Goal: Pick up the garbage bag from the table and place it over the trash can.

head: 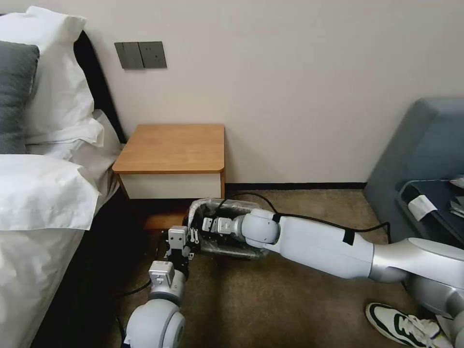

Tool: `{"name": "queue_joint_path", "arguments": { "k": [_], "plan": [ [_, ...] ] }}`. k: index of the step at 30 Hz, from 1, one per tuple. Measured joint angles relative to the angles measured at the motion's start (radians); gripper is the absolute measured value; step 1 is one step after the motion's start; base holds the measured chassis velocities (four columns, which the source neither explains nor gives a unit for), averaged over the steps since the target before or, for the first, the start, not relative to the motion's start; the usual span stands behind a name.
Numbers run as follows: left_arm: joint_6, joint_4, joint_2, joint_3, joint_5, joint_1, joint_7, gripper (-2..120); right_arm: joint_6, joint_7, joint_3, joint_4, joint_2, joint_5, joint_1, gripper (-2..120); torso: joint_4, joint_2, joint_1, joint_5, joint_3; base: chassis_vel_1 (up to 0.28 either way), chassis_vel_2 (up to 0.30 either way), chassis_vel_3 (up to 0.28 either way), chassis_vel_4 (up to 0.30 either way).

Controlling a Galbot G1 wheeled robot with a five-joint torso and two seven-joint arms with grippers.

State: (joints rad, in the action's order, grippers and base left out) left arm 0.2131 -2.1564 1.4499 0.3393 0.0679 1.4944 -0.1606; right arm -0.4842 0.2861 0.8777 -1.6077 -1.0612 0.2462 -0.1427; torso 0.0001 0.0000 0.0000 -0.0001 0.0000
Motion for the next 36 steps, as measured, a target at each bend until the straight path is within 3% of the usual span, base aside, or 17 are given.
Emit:
{"name": "queue_joint_path", "arguments": {
  "k": [4, 6, 8, 12, 13, 14, 16, 20, 21, 22, 23, 25, 26, 28, 34, 36],
  "plan": [
    [0.023, -0.001, 0.004, 0.012, 0.014, 0.002, -0.033, 7, 0.002, -0.003, -0.069, -0.106, 0.068, 0.011, -0.042, 0, 0.0, 0.0, 0.0, 0.0003, 0.0, 0.0, 0.0, 0.0, 0.0],
    [0.057, -0.006, 0.005, 0.024, 0.052, 0.005, -0.072, 7, 0.006, -0.005, -0.159, -0.213, 0.139, 0.019, -0.108, 0, 0.0, 0.0, 0.0, 0.0003, 0.0, 0.0, 0.0, 0.0, 0.0],
    [0.062, -0.008, 0.006, 0.025, 0.059, 0.005, -0.076, 7, 0.007, -0.005, -0.177, -0.23, 0.15, 0.021, -0.121, 0, 0.0, 0.0, 0.0, 0.0004, 0.0, 0.0, 0.0, 0.0, 0.0],
    [0.205, -0.062, 0.0, 0.035, 0.271, 0.005, -0.147, 7, 0.055, -0.063, -0.47, -0.427, 0.28, 0.051, -0.373, -2, -0.0005, 0.0, 0.0, 0.0003, 0.0, 0.0, 0.0, 0.0, 0.0],
    [0.205, -0.062, 0.0, 0.035, 0.271, 0.005, -0.147, 7, 0.055, -0.063, -0.47, -0.427, 0.28, 0.051, -0.373, -2, -0.0005, 0.0, 0.0, 0.0003, 0.0, 0.0, 0.0, 0.0, 0.0],
    [0.25, -0.075, 0.0, 0.039, 0.328, 0.005, -0.163, 7, 0.077, -0.111, -0.542, -0.467, 0.291, 0.071, -0.442, 0, -0.0009, 0.0, 0.0, 0.0004, 0.0, 0.0, 0.0, 0.0, 0.0],
    [0.302, -0.096, 0.005, 0.052, 0.374, 0.025, -0.177, 7, 0.127, -0.215, -0.631, -0.515, 0.278, 0.102, -0.536, 6, -0.0009, 0.0, 0.0, 0.0, 0.0, 0.0, 0.0, 0.0, 0.0],
    [0.338, -0.107, 0.008, 0.056, 0.398, 0.041, -0.185, 7, 0.179, -0.261, -0.689, -0.531, 0.247, 0.114, -0.605, 12, 0.0007, 0.0, 0.0, 0.0006, 0.0, 0.0, 0.0, 0.0, 0.0],
    [0.378, -0.108, 0.006, 0.057, 0.428, 0.038, -0.192, 7, 0.239, -0.266, -0.803, -0.547, 0.212, 0.106, -0.731, 20, 0.0007, 0.0, 0.0, -0.0002, 0.0, 0.0, 0.0, 0.0, 0.0],
    [0.396, -0.108, 0.003, 0.057, 0.446, 0.032, -0.193, 7, 0.276, -0.252, -0.886, -0.553, 0.189, 0.089, -0.822, 26, 0.0003, 0.0, 0.0, 0.0006, 0.0, 0.0, 0.0, 0.0, 0.0],
    [0.396, -0.108, 0.003, 0.057, 0.446, 0.032, -0.193, 7, 0.276, -0.252, -0.886, -0.553, 0.189, 0.089, -0.822, 26, 0.0003, 0.0, 0.0, 0.0006, 0.0, 0.0, 0.0, 0.0, 0.0],
    [0.408, -0.093, -0.005, 0.058, 0.48, 0.026, -0.192, 7, 0.347, -0.201, -1.01, -0.556, 0.158, 0.065, -0.958, 36, -0.0006, 0.0, 0.0, 0.0001, 0.0, 0.0, 0.0, 0.0, 0.0],
    [0.408, -0.093, -0.005, 0.058, 0.48, 0.026, -0.192, 7, 0.347, -0.201, -1.01, -0.556, 0.158, 0.065, -0.958, 36, -0.0006, 0.0, 0.0, 0.0001, 0.0, 0.0, 0.0, 0.0, 0.0],
    [0.408, -0.074, -0.01, 0.057, 0.501, 0.027, -0.186, 7, 0.402, -0.142, -1.093, -0.557, 0.13, 0.047, -1.069, 48, -0.0005, 0.0, 0.0, 0.0, 0.0, 0.0, 0.0, 0.0, 0.0],
    [0.405, -0.04, -0.009, 0.056, 0.507, 0.027, -0.187, 7, 0.453, -0.124, -1.126, -0.532, 0.069, 0.045, -1.158, 67, -0.0001, 0.0, 0.0, 0.0002, 0.0, 0.0, 0.0, 0.0, 0.0],
    [0.401, -0.026, -0.007, 0.055, 0.507, 0.029, -0.187, 7, 0.479, -0.121, -1.122, -0.516, 0.032, 0.039, -1.19, 78, -0.0001, 0.0, 0.0, 0.0001, 0.0, 0.0, 0.0, 0.0, 0.0]
  ]
}}
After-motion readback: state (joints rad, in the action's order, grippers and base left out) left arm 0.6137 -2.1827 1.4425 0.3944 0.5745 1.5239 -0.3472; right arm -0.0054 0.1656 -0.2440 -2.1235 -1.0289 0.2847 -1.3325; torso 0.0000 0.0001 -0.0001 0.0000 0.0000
